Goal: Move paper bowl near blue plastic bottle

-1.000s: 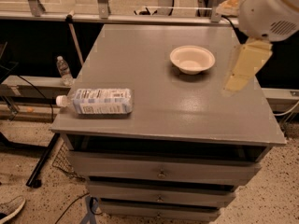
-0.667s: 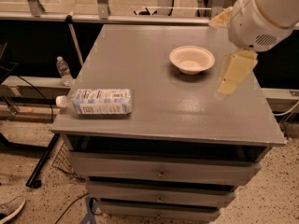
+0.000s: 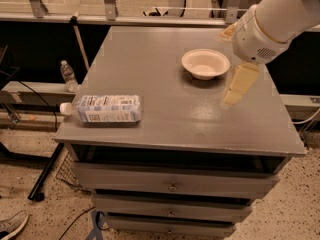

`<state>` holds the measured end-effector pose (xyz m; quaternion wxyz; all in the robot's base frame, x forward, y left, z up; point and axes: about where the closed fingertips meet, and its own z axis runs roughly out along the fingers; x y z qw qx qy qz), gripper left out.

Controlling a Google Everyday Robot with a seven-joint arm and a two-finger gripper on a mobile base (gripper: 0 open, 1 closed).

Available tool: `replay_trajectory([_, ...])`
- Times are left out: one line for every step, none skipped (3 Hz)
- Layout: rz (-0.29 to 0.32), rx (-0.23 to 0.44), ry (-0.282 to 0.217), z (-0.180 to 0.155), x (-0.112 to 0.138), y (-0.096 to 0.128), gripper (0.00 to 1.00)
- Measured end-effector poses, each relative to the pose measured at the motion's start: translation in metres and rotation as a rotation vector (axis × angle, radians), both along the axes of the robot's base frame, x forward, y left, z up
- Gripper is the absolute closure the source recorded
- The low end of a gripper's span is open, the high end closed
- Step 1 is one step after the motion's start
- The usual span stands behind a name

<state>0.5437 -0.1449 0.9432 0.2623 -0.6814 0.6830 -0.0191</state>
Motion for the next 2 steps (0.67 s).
replay_trajectory([0.003, -0.059, 0.009, -0.026, 0.032, -0.013, 0.00])
replay_trajectory([0.003, -0.106, 0.026, -0.055, 0.072, -0.027, 0.00])
